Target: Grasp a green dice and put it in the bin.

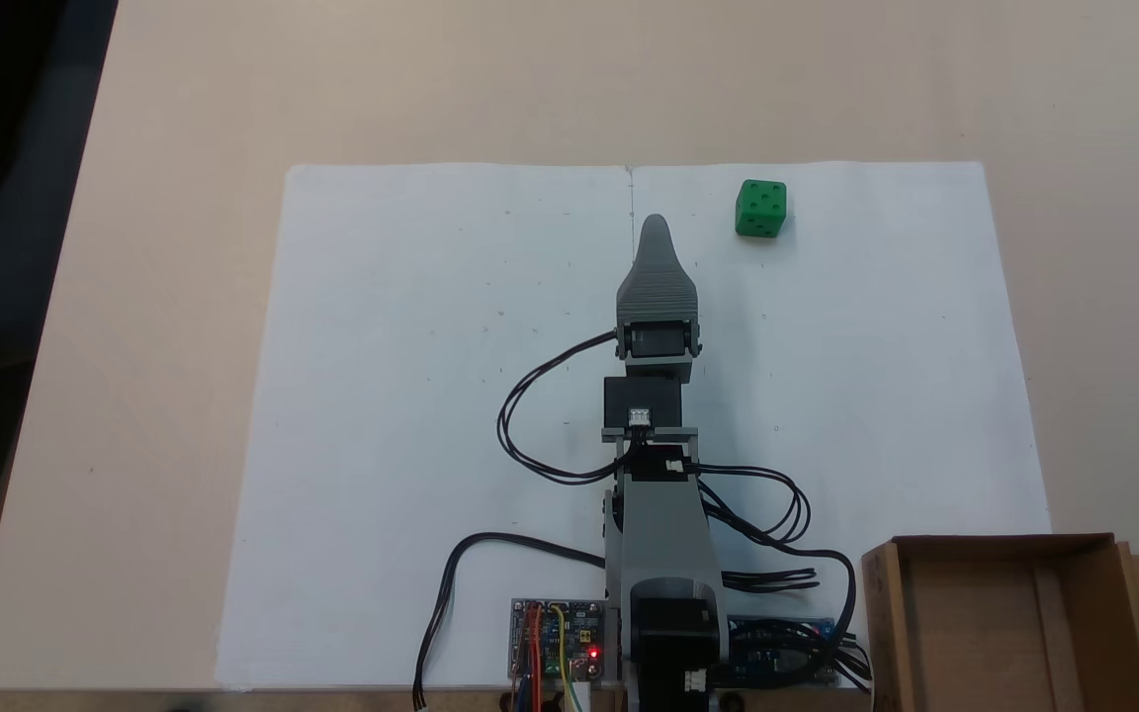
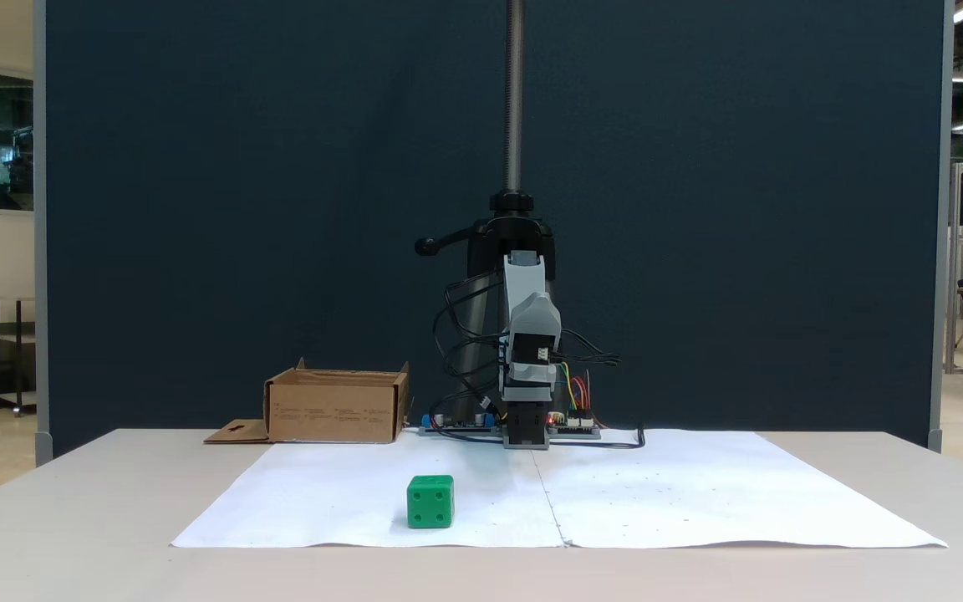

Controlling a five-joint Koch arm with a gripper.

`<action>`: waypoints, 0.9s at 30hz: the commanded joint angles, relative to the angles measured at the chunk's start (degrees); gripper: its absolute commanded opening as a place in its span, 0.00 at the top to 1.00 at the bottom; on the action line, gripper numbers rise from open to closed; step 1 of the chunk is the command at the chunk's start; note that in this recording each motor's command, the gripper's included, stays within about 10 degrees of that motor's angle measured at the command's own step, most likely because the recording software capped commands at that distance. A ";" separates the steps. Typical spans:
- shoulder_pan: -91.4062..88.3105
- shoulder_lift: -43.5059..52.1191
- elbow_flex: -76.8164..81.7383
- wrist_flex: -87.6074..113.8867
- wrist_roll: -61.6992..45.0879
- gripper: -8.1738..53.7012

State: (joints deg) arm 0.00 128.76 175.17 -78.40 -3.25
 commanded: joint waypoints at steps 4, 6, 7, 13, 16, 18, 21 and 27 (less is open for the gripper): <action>2.02 6.94 4.22 -9.40 -0.97 0.13; 2.02 6.94 4.22 -9.40 -0.97 0.13; 2.02 6.86 4.22 -9.40 -0.97 0.13; 2.11 6.86 4.22 -9.32 -1.05 0.13; 2.46 6.86 4.22 -9.32 -1.05 0.13; 2.64 6.86 4.22 -9.23 -1.05 0.13; 2.90 6.86 4.22 -9.23 -1.05 0.13; 4.13 6.86 4.22 -9.23 -1.05 0.13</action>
State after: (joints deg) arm 3.16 128.76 175.17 -78.40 -3.25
